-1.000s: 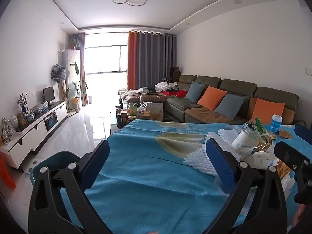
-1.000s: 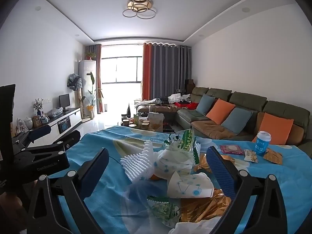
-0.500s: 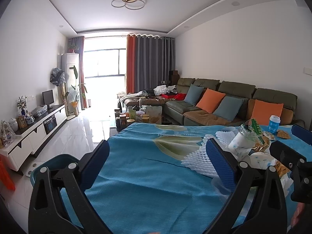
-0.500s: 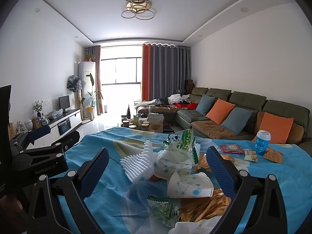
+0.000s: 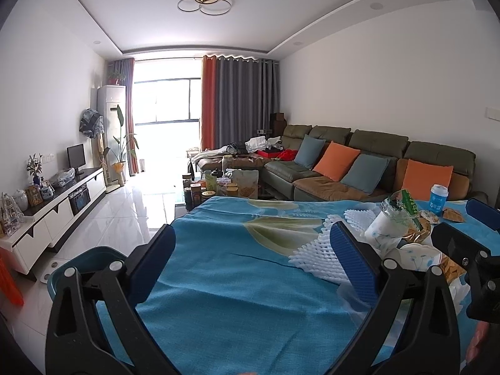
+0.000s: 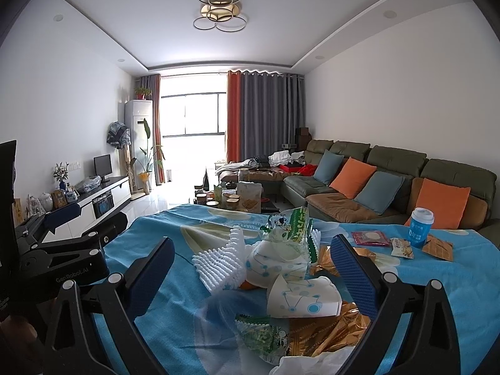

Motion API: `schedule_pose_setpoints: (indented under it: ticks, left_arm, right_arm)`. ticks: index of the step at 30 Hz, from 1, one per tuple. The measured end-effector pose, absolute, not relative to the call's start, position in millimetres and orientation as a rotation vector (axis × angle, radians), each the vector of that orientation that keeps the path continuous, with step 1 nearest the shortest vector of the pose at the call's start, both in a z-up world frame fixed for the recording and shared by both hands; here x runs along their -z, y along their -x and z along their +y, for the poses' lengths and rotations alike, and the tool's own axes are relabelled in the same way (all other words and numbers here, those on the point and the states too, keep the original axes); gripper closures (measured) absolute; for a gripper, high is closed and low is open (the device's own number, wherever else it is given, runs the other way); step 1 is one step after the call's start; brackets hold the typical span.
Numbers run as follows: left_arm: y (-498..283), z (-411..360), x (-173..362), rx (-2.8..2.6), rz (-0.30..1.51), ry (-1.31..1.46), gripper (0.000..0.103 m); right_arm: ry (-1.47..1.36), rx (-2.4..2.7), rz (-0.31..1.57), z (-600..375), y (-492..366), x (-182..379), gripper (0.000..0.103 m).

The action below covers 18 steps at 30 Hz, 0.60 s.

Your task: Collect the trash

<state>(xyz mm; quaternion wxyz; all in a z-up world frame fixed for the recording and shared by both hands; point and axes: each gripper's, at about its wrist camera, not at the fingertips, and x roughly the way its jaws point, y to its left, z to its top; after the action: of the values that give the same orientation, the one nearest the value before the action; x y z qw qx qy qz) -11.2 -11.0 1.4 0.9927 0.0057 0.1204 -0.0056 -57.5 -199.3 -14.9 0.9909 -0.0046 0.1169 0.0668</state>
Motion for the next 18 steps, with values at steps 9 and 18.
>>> schedule_pose_setpoints:
  ticks: [9,18]
  left_arm:
    - [11.0,-10.6,-1.2,0.013,0.241,-0.011,0.006]
    - [10.7,-11.1,-1.5,0.016,0.242,-0.010,0.006]
  right_arm:
    - [0.008,-0.135,0.235,-199.6,56.1,16.0,0.007]
    - [0.005,-0.138,0.238,-199.6,54.2,16.7,0.007]
